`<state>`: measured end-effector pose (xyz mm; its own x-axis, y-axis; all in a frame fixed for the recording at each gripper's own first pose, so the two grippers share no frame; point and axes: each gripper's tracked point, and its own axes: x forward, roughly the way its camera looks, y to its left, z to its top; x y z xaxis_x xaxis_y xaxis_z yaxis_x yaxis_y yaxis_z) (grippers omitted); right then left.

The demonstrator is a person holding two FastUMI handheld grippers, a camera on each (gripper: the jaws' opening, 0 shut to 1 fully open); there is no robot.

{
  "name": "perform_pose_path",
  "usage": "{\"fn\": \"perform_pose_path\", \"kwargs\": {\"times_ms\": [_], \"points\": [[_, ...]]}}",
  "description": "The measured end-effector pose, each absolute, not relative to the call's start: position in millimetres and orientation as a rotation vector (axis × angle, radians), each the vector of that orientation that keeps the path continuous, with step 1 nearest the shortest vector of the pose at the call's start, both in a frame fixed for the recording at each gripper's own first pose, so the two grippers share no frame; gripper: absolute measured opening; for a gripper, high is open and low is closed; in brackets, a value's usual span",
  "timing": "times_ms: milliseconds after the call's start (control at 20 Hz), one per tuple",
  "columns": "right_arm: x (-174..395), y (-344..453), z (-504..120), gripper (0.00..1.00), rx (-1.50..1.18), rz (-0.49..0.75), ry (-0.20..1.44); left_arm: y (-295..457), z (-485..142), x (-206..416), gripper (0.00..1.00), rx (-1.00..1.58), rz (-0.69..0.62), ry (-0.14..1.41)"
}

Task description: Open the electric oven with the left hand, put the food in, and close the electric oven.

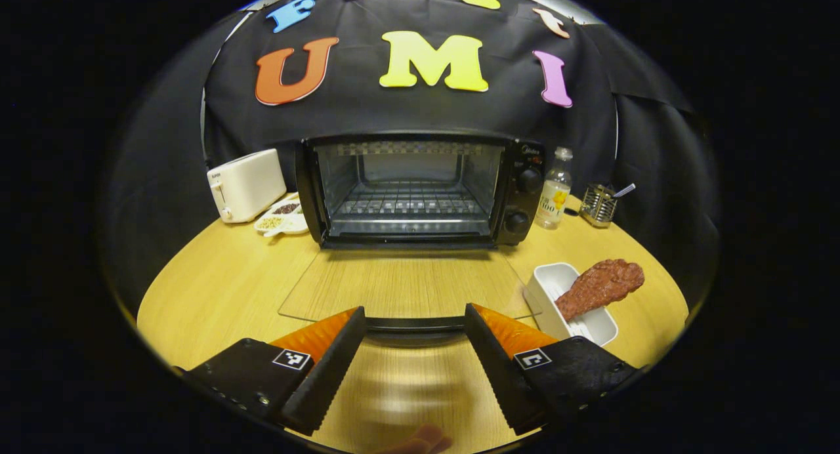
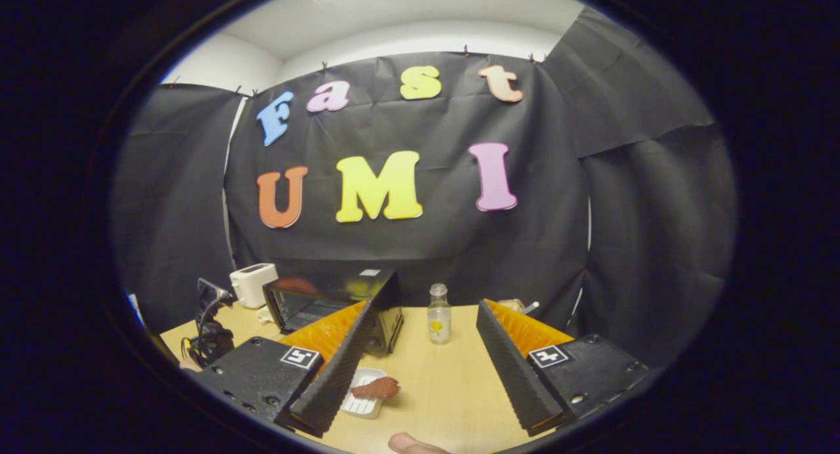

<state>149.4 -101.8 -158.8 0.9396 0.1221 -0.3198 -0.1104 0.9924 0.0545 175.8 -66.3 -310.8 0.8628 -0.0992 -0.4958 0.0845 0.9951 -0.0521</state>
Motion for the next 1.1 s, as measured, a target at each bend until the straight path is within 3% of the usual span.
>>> {"fn": "perform_pose_path", "kwargs": {"times_ms": [50,100,400,450,500,650,700,750,800,850,900,1050,1100], "points": [[153.5,-98.9,-172.9,0.96,0.032,0.142,0.372,-63.2,-294.6,174.6,0.96,-0.024,-0.091,0.484],[158.4,-99.5,-189.6,1.0,0.023,0.16,0.425,-61.0,-276.8,174.1,0.96,-0.023,-0.087,0.443],[169.6,-93.4,-298.9,1.0,0.109,0.279,0.806,-44.8,-176.3,163.4,0.96,-0.024,-0.061,0.204],[168.8,-88.8,-313.1,0.91,0.143,0.305,0.861,-40.3,-160.8,160.0,0.96,-0.015,-0.051,0.165],[166.6,-83.6,-324.7,0.96,0.169,0.33,0.909,-36.1,-145.9,157.1,0.96,-0.009,-0.04,0.129],[167.1,-71.0,-350.9,0.91,0.241,0.38,1.026,-29.3,-114.7,146.1,0.95,-0.006,-0.021,0.063],[167.7,-66.0,-355.1,0.79,0.273,0.404,1.051,-26.9,-110.0,142.6,0.95,-0.008,-0.016,0.055],[169.3,-61.3,-359.8,0.81,0.302,0.419,1.069,-25.1,-108.6,140.3,0.95,-0.008,-0.009,0.053],[167.0,-61.2,-364.5,0.7,0.32,0.425,1.082,-21.2,-107.3,137.4,0.95,-0.009,0.005,0.054],[167.9,-61.8,-370.5,0.72,0.34,0.428,1.09,-16.3,-107.7,133.3,0.95,-0.011,0.025,0.063],[165.5,-59.6,-375.0,0.65,0.361,0.447,1.101,-12.6,-108.0,128.8,0.96,-0.012,0.037,0.067],[153.2,-48.6,-380.0,0.24,0.462,0.517,1.142,-9.9,-93.3,115.0,0.95,-0.013,0.035,0.047],[148.1,-45.7,-376.2,0.16,0.464,0.534,1.141,-10.3,-87.8,111.0,0.95,-0.016,0.031,0.034]]}}
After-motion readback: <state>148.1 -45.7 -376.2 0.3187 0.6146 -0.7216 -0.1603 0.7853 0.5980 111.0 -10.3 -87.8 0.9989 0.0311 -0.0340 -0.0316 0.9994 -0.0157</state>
